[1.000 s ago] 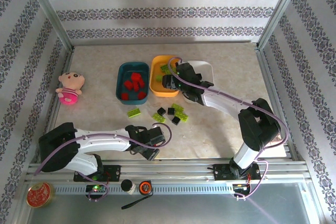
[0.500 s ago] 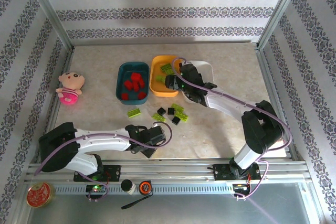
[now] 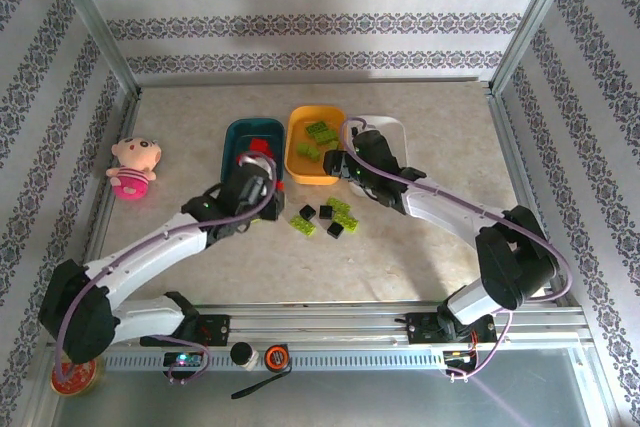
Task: Sort the legos into containers by color
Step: Place the lego in the container.
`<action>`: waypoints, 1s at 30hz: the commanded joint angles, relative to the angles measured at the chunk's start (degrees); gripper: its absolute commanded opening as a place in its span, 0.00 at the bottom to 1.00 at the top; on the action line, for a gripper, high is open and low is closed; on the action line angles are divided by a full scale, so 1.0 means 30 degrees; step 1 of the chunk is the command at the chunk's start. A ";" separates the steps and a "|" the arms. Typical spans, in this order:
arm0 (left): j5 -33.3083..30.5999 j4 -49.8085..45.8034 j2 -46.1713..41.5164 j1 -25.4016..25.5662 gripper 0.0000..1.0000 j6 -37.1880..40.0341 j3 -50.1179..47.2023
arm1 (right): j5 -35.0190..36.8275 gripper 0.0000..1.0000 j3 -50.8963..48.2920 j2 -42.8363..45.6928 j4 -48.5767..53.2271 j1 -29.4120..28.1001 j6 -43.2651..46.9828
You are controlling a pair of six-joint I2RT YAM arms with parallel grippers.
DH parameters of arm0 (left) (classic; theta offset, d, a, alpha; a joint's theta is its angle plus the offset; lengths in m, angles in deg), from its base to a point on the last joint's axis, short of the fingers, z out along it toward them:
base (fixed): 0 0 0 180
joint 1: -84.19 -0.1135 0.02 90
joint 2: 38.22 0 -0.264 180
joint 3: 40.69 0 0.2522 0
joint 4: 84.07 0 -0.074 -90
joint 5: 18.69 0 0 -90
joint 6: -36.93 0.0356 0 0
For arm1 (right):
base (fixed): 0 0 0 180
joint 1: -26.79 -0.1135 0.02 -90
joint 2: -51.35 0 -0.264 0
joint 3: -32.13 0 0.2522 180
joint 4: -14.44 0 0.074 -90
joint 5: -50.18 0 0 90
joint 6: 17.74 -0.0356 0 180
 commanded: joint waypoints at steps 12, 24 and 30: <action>-0.0939 0.1691 0.7082 -0.4595 0.17 -0.1060 0.4497 | -0.0352 0.75 -0.1586 0.1779 0.0098 0.0106 -0.0042; 0.0199 0.1762 0.6812 -0.4662 0.68 -0.1273 0.5273 | -0.1972 0.76 -0.1263 0.1348 0.1215 -0.0403 0.0830; 0.1840 0.2394 0.4119 -0.4266 0.84 -0.1675 0.4094 | -0.2874 0.76 -0.0752 0.1146 0.2090 -0.1036 0.1818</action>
